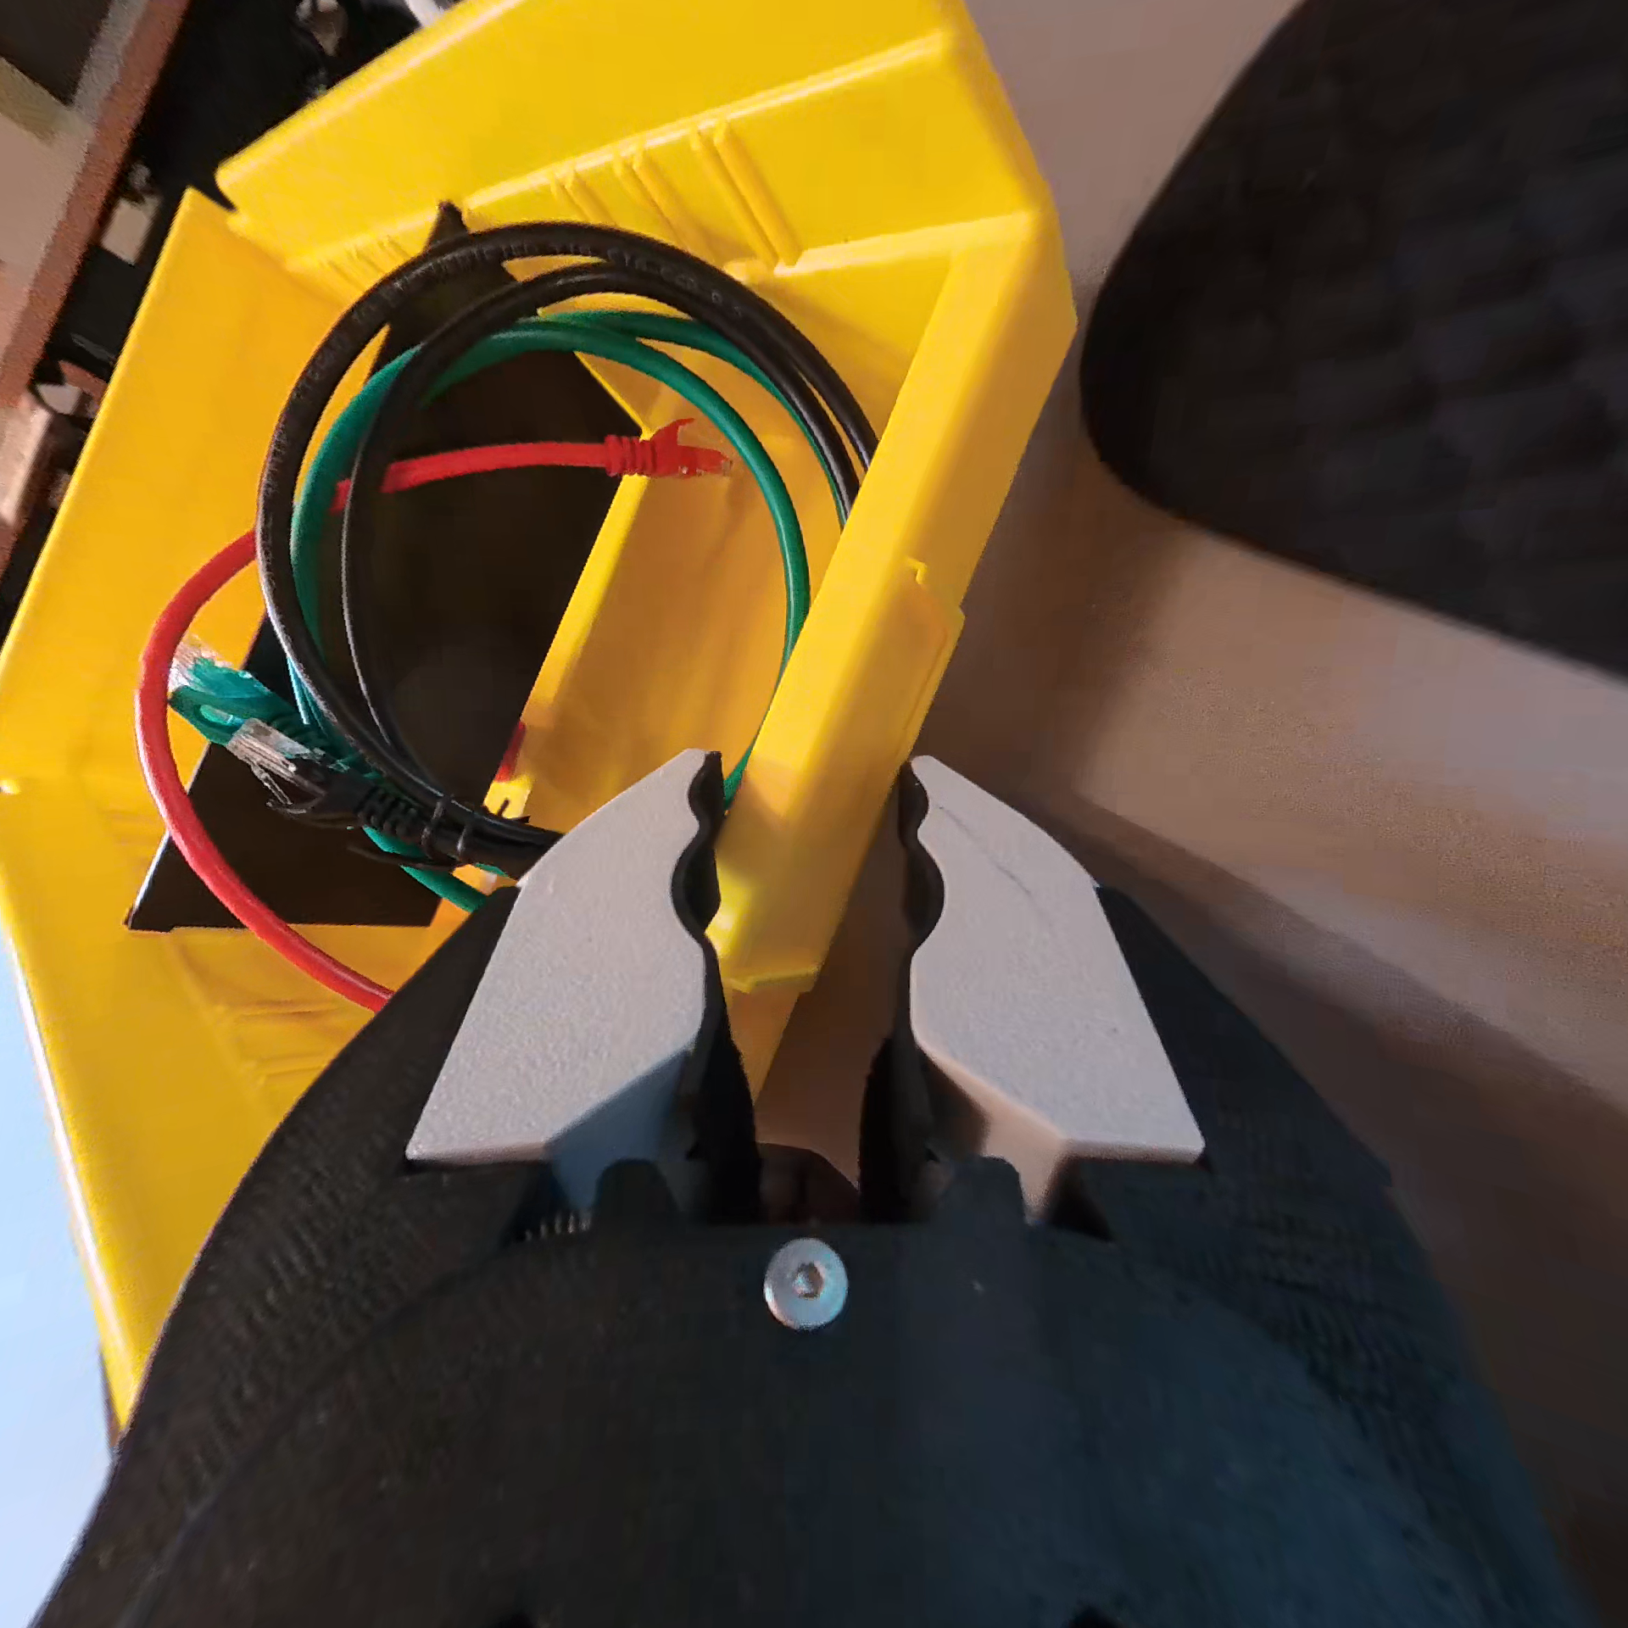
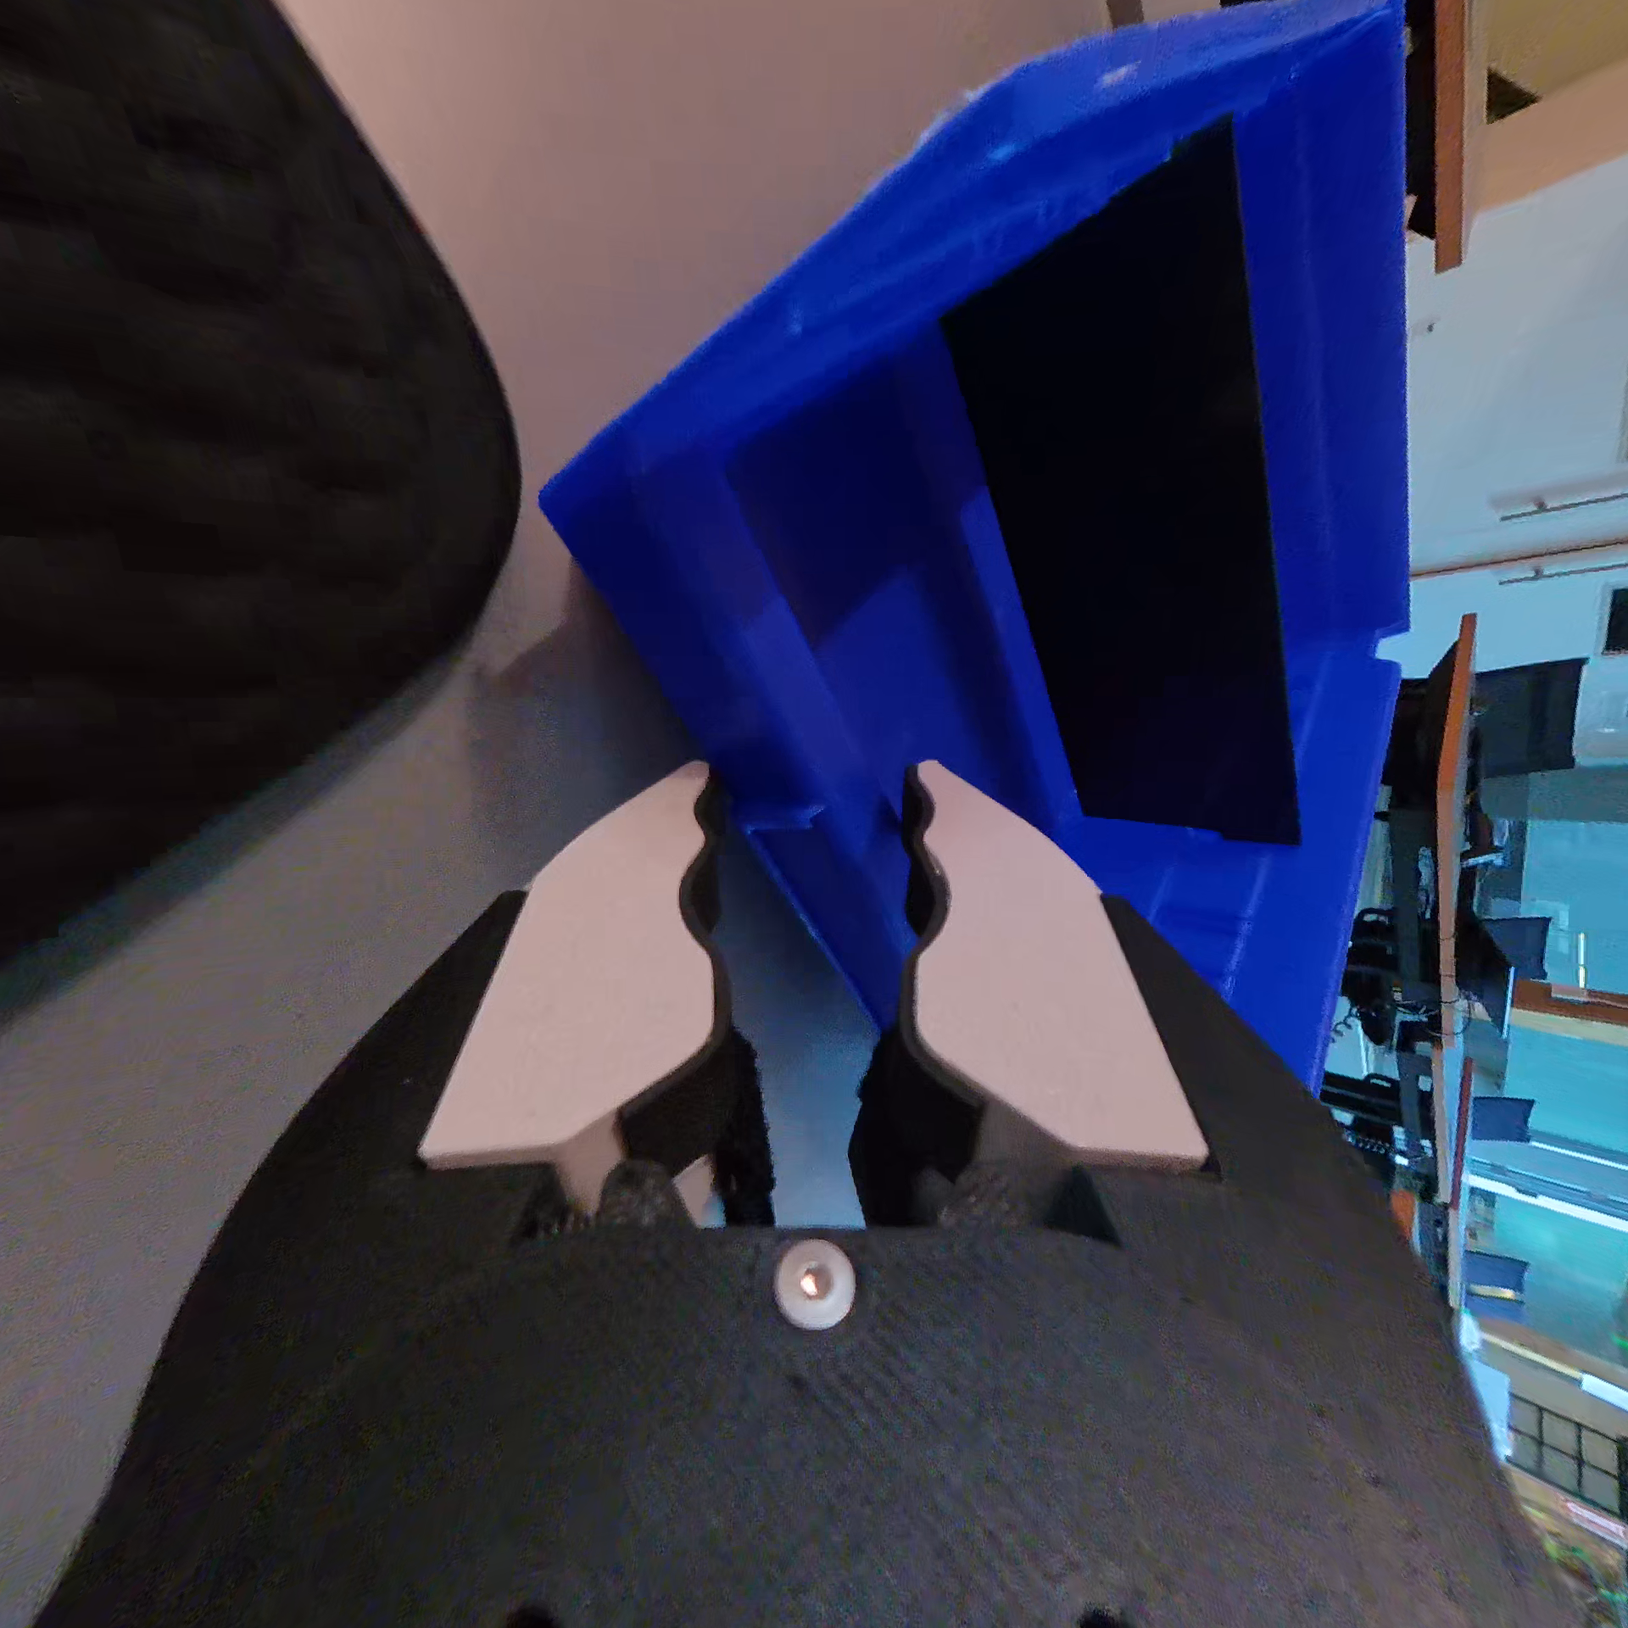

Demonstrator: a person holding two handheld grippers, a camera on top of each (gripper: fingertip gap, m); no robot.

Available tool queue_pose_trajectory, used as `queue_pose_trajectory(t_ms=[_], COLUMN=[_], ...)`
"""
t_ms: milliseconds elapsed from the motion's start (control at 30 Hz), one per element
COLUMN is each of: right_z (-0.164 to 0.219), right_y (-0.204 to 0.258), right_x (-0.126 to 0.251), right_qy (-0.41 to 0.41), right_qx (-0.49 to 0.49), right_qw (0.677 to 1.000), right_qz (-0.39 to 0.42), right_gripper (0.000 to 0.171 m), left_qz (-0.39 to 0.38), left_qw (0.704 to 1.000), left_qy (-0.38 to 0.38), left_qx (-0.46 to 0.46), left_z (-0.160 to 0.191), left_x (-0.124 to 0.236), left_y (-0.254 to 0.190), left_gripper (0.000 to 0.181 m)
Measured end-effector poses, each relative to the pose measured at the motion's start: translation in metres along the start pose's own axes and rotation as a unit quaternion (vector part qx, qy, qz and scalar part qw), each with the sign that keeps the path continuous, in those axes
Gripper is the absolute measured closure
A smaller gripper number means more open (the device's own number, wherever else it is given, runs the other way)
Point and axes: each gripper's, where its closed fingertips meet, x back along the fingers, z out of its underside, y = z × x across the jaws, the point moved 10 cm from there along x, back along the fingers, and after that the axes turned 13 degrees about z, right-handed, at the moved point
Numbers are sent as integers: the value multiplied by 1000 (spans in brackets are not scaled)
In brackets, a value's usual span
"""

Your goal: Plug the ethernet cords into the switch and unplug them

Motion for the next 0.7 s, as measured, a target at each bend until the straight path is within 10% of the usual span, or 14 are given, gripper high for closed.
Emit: queue_pose_trajectory(t_ms=[400, 700], right_z=[37, 1], right_y=[-2, -25], right_x=[41, 84], right_qy=[-47, -283], right_qx=[-40, -172], right_qw=[996, 943], right_qz=[-61, -32], right_gripper=[121, 107], left_qz=[-42, -106], left_qw=[998, 946], left_qy=[-15, -201], left_qx=[44, 231], left_z=[64, 17], left_x=[68, 108], left_y=[-23, -1], left_gripper=[137, 125])
